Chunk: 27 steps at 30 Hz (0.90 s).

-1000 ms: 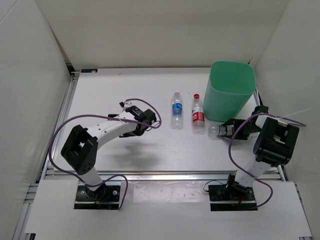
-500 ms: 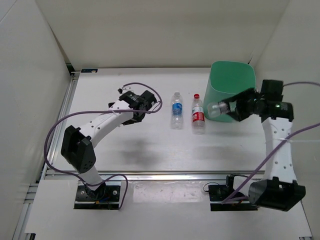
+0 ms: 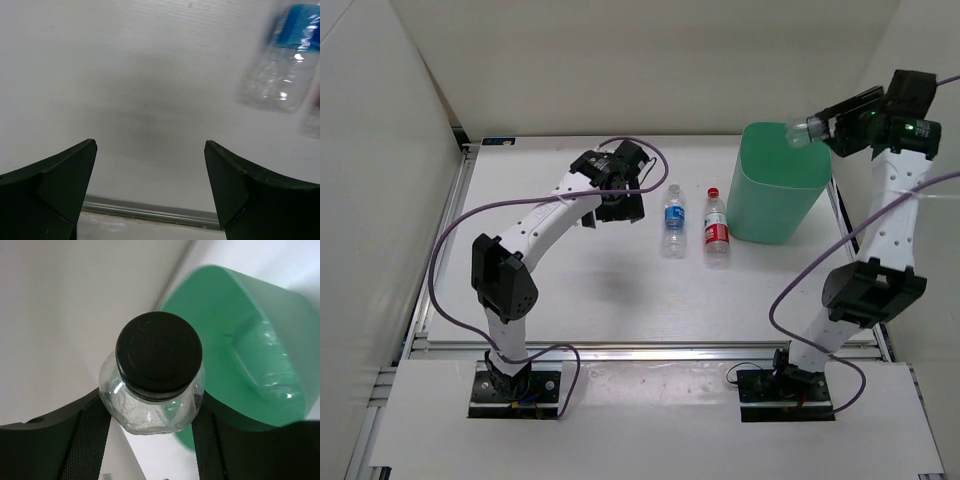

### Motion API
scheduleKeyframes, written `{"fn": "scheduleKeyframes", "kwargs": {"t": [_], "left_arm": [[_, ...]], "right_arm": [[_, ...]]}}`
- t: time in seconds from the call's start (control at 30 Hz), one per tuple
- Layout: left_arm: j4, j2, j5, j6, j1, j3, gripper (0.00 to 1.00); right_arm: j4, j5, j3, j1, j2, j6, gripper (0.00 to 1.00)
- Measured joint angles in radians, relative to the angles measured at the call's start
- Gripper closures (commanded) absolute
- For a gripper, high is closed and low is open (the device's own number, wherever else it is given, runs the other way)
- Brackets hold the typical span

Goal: Put the plastic bottles in the bin

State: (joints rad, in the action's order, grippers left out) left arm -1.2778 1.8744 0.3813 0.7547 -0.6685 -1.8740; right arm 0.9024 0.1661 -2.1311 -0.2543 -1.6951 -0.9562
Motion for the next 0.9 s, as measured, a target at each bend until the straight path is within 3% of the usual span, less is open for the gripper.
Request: {"fn": "scheduleKeyframes", "kwargs": {"t": [0.03,0.07,0.13,0.3,0.47,0.67,0.9], "left_arm": [[0.013,0.014,-0.025,-0.008,0.006,-0.019,0.0],[0.028,0.028,-0.055,-0.013,0.014,-0.033,0.0],[0.042,0.068,-0.113,-0.022,0.033,-0.059,0.0],[0.093,0.226,-0.254,-0.038,0.071,-0.172,0.0],[0.21,0.364,-0.382,-0.062,0.077,-0.292,0.0],[0.331,0.427,-0.476,-0.101,0.072,-0.321,0.0],[0.418,0.502,-0.511,-0.146,0.057,-0.362,0.0]], "right_arm": [[0.002,0.006,0.024,-0.001,-0.025,0.004,0.35],[0.006,0.019,0.042,-0.001,-0.055,0.014,0.19],[0.024,0.051,0.046,-0.001,-0.116,0.038,0.0],[0.071,0.122,0.047,0.006,-0.158,0.134,0.0],[0.067,0.14,0.151,0.011,0.012,0.188,0.0],[0.049,0.188,0.278,0.013,0.232,0.215,0.0],[0.048,0.201,0.397,0.018,0.281,0.232,0.0]]}}
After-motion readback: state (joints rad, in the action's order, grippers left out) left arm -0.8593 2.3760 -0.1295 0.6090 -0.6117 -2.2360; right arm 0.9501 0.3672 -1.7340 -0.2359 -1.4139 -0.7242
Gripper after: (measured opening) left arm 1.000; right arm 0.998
